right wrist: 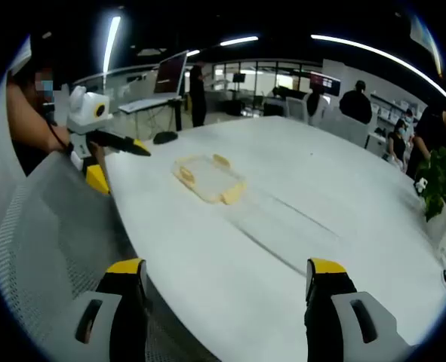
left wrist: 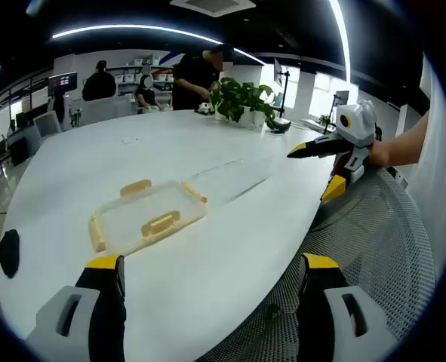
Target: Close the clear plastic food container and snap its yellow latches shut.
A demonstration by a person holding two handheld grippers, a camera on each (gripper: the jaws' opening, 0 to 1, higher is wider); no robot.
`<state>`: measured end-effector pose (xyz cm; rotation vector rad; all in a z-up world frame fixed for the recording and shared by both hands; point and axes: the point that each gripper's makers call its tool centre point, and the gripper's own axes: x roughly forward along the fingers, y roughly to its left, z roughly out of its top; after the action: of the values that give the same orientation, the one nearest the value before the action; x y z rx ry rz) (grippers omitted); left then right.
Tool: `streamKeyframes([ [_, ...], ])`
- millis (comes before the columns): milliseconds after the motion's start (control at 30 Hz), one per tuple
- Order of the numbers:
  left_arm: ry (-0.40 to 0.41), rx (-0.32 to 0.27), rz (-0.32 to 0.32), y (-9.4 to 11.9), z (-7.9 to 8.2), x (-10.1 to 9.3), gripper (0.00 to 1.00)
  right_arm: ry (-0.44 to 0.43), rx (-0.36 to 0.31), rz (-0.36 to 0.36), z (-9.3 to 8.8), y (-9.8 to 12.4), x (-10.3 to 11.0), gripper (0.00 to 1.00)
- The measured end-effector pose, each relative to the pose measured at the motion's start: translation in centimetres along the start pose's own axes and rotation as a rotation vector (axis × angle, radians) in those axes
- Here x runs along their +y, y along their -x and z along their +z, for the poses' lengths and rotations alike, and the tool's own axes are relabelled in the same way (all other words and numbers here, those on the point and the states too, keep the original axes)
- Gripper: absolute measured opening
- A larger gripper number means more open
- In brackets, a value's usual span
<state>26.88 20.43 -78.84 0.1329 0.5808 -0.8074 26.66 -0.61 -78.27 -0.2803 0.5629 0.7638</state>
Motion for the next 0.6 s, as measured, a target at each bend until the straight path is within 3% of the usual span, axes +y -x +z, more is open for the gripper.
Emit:
streamKeyframes([
  [600, 0.0, 0.005, -0.002, -0.02, -0.1, -0.02, 0.96, 0.005, 0.005, 0.001, -0.06, 0.0, 0.05, 0.87],
])
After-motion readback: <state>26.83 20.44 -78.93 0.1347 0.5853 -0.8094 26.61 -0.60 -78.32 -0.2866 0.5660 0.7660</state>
